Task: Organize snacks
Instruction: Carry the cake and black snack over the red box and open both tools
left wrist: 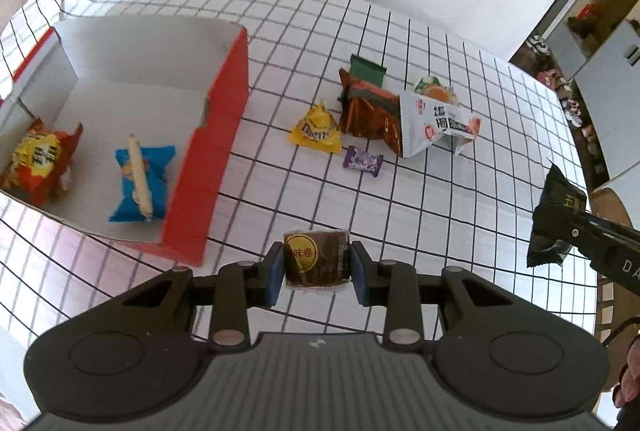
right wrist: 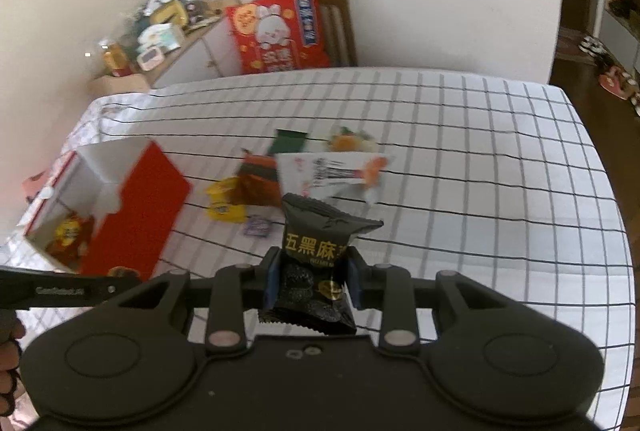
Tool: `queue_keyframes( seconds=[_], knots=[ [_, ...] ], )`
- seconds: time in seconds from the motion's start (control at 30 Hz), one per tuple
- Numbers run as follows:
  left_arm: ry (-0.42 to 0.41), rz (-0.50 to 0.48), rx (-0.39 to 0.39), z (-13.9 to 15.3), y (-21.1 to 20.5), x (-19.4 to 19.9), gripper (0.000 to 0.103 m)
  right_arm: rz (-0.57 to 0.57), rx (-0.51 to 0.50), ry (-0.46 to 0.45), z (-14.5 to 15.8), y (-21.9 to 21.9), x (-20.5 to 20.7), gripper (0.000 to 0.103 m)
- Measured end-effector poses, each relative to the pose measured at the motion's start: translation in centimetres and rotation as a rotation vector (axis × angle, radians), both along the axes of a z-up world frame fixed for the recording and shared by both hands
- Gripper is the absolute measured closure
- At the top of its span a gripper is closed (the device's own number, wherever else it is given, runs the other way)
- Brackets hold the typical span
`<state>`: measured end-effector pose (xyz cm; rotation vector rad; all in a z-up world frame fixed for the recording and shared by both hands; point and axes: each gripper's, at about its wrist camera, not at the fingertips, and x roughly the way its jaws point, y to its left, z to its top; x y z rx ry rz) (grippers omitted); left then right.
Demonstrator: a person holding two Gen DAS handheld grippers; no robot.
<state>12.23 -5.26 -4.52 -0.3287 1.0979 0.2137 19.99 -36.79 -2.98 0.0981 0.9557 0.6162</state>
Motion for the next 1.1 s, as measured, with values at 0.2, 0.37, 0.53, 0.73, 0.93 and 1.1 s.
queue_keyframes(
  seconds=[0.2,0.37,0.53,0.73,0.93,1.1],
  knots=[
    [-0.039,-0.002,0.002,1.8,2.0,-1.6,0.070,0.045,0.021,-0.023,1.8,2.5,-1.8,0.071],
    [-0.080,-0.001,0.018,3.2,3.7,-2.7,0.070,0.073,0.028,-0.034,2.7,4.7,-2.9,0.071],
    [-0.112,0.004,0.027,4.3,5.9,-3.6,0.070,0.104,0.036,-0.039,3.5,7.3,-3.7,0.071],
    [-0.142,0.024,0.041,5.3,9.0,-4.4,0.070,0.144,0.052,-0.054,4.6,10.9,-4.7,0.071],
    [-0.165,0.064,0.051,5.9,12.7,-4.9,0.070,0.189,0.061,-0.072,5.6,15.0,-5.5,0.071],
    [-0.166,0.091,0.075,5.8,16.0,-5.0,0.070,0.215,0.063,-0.078,5.9,18.6,-6.1,0.071]
  ],
)
